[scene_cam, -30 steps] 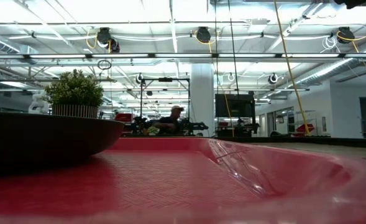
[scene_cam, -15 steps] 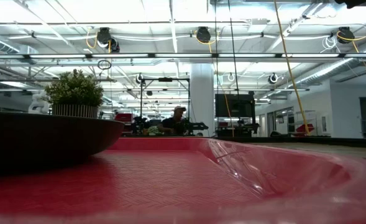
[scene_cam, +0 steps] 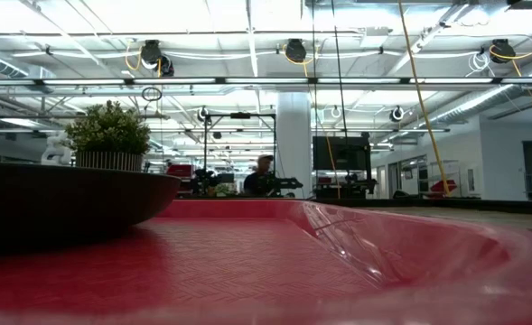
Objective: Pick and place plate/cup/fork/spoon on tray
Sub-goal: Put the orange fork on the red serving tray on the right side of the black plate
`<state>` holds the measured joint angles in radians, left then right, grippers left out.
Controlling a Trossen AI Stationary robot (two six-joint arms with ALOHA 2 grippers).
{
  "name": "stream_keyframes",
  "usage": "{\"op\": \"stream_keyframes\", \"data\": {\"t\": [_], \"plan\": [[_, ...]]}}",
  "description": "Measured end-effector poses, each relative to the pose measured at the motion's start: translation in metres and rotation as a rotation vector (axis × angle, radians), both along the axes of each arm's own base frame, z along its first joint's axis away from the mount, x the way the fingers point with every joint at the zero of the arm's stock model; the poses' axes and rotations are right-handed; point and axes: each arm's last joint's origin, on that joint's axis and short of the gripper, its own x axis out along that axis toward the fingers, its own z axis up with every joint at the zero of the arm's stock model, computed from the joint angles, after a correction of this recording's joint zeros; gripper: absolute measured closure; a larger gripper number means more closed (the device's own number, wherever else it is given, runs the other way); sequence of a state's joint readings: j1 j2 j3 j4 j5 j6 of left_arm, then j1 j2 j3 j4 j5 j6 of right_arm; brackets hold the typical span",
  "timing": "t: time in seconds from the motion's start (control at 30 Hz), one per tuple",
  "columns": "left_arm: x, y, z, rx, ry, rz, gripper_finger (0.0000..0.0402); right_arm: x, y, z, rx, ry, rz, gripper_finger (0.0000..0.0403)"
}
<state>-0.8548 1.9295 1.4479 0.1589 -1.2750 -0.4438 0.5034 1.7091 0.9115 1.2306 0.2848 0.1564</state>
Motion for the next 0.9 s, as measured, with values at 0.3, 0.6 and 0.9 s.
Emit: {"op": "stream_keyframes", "data": {"t": [0.3,0.6,0.9], "plan": [[-0.056,-0.001,0.068,0.047,-0.022,-0.113,0.0103,0.004,-0.004,-0.023,0.146,0.343,0.04,0.0386],[-0.072,-0.001,0.064,0.127,0.032,-0.089,0.0145,0.01,-0.012,-0.055,0.391,0.552,-0.145,0.0385],[-0.067,0.012,0.074,0.225,0.066,-0.042,0.0175,0.024,-0.009,-0.101,0.567,0.587,-0.168,0.0385]]}}
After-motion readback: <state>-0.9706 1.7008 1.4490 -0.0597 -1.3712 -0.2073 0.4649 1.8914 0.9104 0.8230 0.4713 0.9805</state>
